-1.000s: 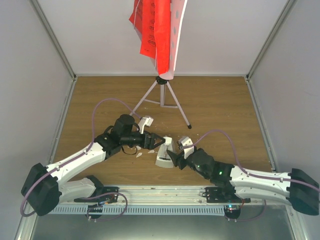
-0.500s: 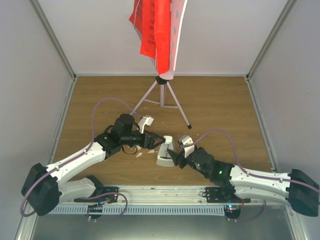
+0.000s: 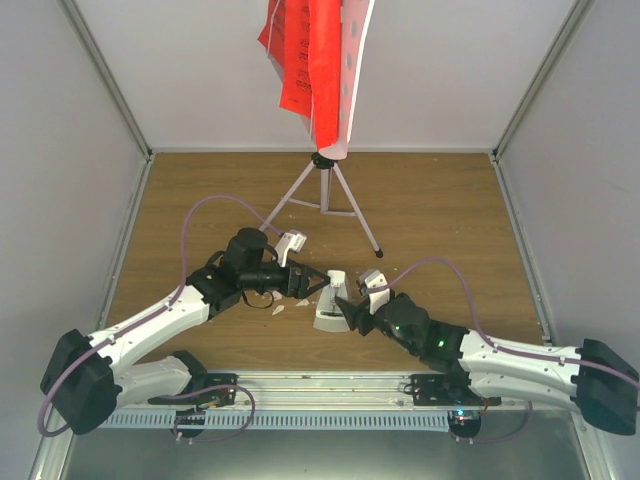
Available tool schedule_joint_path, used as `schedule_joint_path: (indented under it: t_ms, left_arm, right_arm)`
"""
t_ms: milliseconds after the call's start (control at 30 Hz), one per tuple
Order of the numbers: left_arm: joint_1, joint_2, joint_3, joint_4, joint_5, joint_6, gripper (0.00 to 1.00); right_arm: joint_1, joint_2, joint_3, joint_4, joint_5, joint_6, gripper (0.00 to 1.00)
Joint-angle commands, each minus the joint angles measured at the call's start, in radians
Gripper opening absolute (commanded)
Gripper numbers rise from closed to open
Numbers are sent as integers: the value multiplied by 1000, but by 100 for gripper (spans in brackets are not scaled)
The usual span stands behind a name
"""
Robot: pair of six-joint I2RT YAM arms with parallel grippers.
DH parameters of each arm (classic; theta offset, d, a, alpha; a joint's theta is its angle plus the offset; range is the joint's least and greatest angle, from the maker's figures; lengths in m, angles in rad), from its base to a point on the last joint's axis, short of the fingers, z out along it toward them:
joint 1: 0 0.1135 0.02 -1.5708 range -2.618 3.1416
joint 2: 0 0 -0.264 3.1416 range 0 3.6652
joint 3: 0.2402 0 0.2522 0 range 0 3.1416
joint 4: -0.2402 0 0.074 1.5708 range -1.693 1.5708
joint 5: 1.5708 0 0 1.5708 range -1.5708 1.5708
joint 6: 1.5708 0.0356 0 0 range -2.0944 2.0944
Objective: Pack up the instrument practice props
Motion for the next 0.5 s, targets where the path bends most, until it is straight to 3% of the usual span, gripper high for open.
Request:
schedule_joint_path:
  t_ms: [0,467]
  left_arm:
    - [-9,-17,3,25,-6,21,75]
    - [-9,-32,-4,19,-12,28,75]
  right_arm:
    - [-15,11,2,28,12,12,70]
    - [-23,35,19,28,4,11,73]
